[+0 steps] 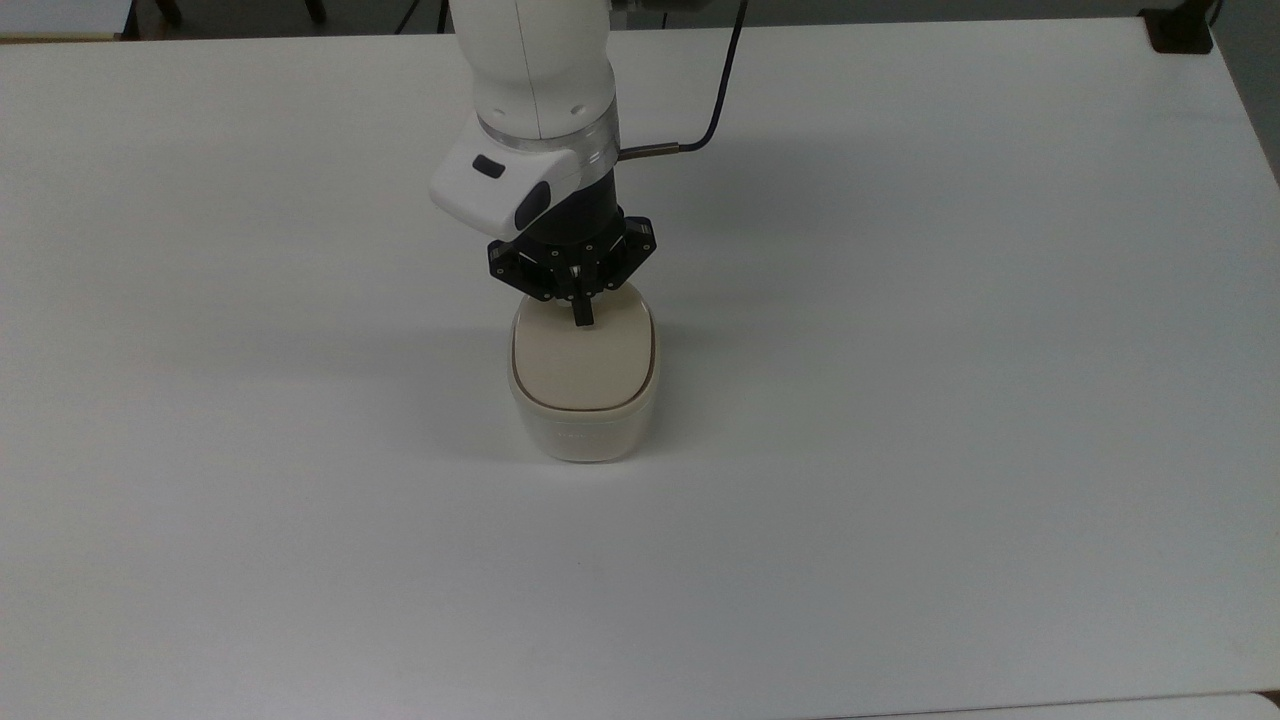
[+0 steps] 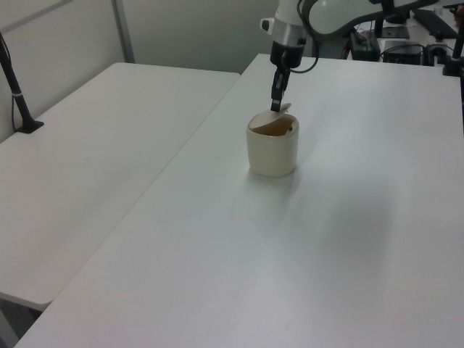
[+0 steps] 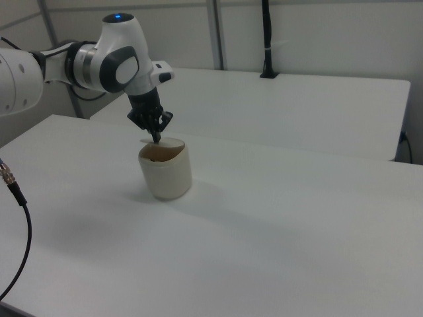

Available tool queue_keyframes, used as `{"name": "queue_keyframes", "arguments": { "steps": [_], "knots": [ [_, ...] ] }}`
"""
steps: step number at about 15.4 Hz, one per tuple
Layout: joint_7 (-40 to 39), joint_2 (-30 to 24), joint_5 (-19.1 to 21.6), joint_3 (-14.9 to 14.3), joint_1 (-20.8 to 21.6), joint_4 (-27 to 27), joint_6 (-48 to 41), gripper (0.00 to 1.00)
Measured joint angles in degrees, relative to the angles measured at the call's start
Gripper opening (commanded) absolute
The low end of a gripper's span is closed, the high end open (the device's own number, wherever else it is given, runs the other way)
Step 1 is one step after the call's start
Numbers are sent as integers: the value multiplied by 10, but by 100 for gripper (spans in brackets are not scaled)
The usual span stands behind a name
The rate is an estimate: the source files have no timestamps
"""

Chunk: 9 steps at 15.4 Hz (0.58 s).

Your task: Close the trash bin

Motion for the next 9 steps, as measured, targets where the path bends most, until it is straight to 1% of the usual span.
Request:
{"name": "queue_keyframes", "arguments": {
  "steps": [5, 9],
  "knots": [
    [-10, 4, -4, 0, 0, -29, 0, 0],
    [-11, 6, -8, 0, 1, -32, 0, 0]
  ]
}}
